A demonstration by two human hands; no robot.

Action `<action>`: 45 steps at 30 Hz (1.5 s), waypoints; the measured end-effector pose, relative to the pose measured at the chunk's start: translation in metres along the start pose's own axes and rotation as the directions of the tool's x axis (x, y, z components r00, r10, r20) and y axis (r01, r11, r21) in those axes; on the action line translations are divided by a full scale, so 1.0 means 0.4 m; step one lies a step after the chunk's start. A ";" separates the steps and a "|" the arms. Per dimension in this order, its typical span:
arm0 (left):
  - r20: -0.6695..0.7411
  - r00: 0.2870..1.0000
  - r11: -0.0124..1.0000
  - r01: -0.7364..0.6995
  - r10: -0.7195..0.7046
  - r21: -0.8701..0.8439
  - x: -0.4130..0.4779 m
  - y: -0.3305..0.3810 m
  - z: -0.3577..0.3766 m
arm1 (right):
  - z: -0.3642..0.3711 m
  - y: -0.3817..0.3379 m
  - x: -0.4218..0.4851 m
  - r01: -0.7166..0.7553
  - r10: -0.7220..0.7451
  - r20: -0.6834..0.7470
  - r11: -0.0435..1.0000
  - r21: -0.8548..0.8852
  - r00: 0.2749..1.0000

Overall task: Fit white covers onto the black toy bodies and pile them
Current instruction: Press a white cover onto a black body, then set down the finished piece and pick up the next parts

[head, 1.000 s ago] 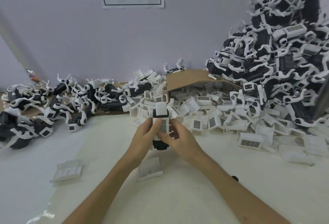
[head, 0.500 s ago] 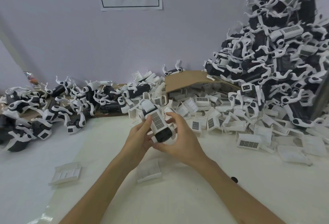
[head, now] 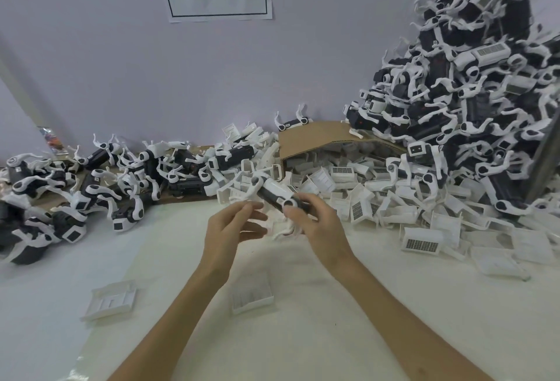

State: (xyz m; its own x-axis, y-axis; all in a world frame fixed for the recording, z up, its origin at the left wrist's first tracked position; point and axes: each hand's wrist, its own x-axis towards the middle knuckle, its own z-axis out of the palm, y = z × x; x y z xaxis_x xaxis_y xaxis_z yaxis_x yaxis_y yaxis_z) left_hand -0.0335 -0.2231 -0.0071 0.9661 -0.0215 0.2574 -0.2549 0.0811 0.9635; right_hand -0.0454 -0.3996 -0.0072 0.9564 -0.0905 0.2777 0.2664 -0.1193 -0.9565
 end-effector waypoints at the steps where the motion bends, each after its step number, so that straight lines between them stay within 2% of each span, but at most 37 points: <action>1: -0.066 0.997 0.999 -0.040 0.042 0.032 0.001 0.003 -0.004 | -0.009 -0.006 0.009 -0.086 0.085 0.022 0.992 0.089 0.996; 3: -0.186 0.974 0.990 -0.113 0.127 0.083 0.005 0.006 -0.014 | -0.030 -0.019 0.018 -0.268 0.250 0.109 0.938 0.219 0.962; 6: -0.340 0.914 0.974 -0.192 0.221 0.117 0.008 0.006 -0.025 | -0.062 -0.032 0.027 -0.418 0.379 0.227 0.895 0.155 0.897; 7: -0.385 0.895 0.974 -0.200 0.226 0.109 0.010 0.005 -0.031 | -0.074 -0.038 0.031 -0.445 0.402 0.263 0.886 0.132 0.877; 10: -0.475 0.864 0.985 -0.165 0.169 0.051 0.021 -0.002 -0.049 | -0.109 -0.070 0.045 -0.549 0.448 0.385 0.810 0.207 0.807; 12: -0.507 0.855 0.993 -0.119 0.108 0.011 0.028 -0.010 -0.056 | -0.127 -0.112 0.064 -0.566 0.448 0.390 0.778 0.274 0.805; 15: -0.524 0.851 0.997 -0.068 0.044 -0.027 0.031 -0.021 -0.060 | -0.175 -0.244 0.150 -0.445 0.333 0.301 0.740 0.504 0.894; 18: -0.512 0.859 0.998 -0.048 0.025 -0.032 0.031 -0.028 -0.052 | -0.292 -0.449 0.310 -0.098 0.096 0.052 0.573 0.814 0.994; 19: -0.506 0.862 0.999 -0.044 0.022 -0.032 0.030 -0.030 -0.048 | -0.331 -0.525 0.356 0.000 0.031 -0.020 0.536 0.845 0.999; 20: -0.498 0.867 0.999 -0.037 0.019 -0.027 0.029 -0.032 -0.045 | -0.361 -0.583 0.391 0.076 -0.008 -0.086 0.546 0.834 0.996; 21: -0.488 0.873 0.999 -0.030 0.016 -0.021 0.030 -0.034 -0.043 | -0.379 -0.617 0.413 0.124 0.000 -0.156 0.611 0.782 0.988; 23: -0.461 0.887 0.999 -0.029 0.019 -0.014 0.031 -0.032 -0.043 | -0.366 -0.611 0.412 0.136 0.032 -0.302 0.845 0.518 0.953; 25: -0.435 0.900 0.999 -0.034 0.026 -0.010 0.031 -0.029 -0.039 | -0.322 -0.508 0.370 0.116 -0.004 -0.394 0.959 0.259 0.919; 28: -0.403 0.915 0.999 -0.038 0.033 -0.005 0.029 -0.027 -0.037 | -0.222 -0.296 0.236 -0.040 0.073 -0.232 0.989 0.145 0.970; 29: -0.372 0.928 0.999 -0.031 0.031 0.005 0.028 -0.025 -0.038 | -0.190 -0.225 0.190 -0.091 0.097 -0.158 0.995 0.043 0.983; 31: -0.275 0.961 0.999 -0.001 0.015 0.051 0.027 -0.022 -0.039 | -0.132 -0.103 0.117 -0.098 0.093 -0.035 0.975 -0.198 0.995; 34: -0.132 0.991 0.983 0.024 0.000 0.182 0.019 -0.029 -0.030 | -0.072 0.014 0.062 -0.049 0.086 0.072 0.910 -0.412 0.994; 37: -0.009 0.999 0.913 -0.032 0.039 0.407 0.009 -0.035 -0.014 | -0.060 0.065 0.052 0.071 0.027 0.133 0.734 -0.676 0.991; 41: 0.153 0.988 0.842 -0.111 0.035 0.527 -0.002 -0.038 -0.002 | -0.066 0.092 0.047 0.154 -0.023 0.180 0.627 -0.763 0.983; 45: 0.357 0.932 0.824 -0.160 -0.054 0.543 -0.010 -0.033 -0.011 | -0.084 0.093 0.046 0.141 -0.065 0.126 0.543 -0.828 0.990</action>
State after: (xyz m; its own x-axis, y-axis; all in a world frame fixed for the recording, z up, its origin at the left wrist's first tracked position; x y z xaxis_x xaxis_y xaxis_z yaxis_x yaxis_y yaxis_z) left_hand -0.0338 -0.2199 -0.0213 0.8996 -0.3805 0.2142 -0.3877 -0.4705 0.7927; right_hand -0.0221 -0.4388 -0.0347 0.9447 0.0424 0.3253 0.1799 -0.8961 -0.4058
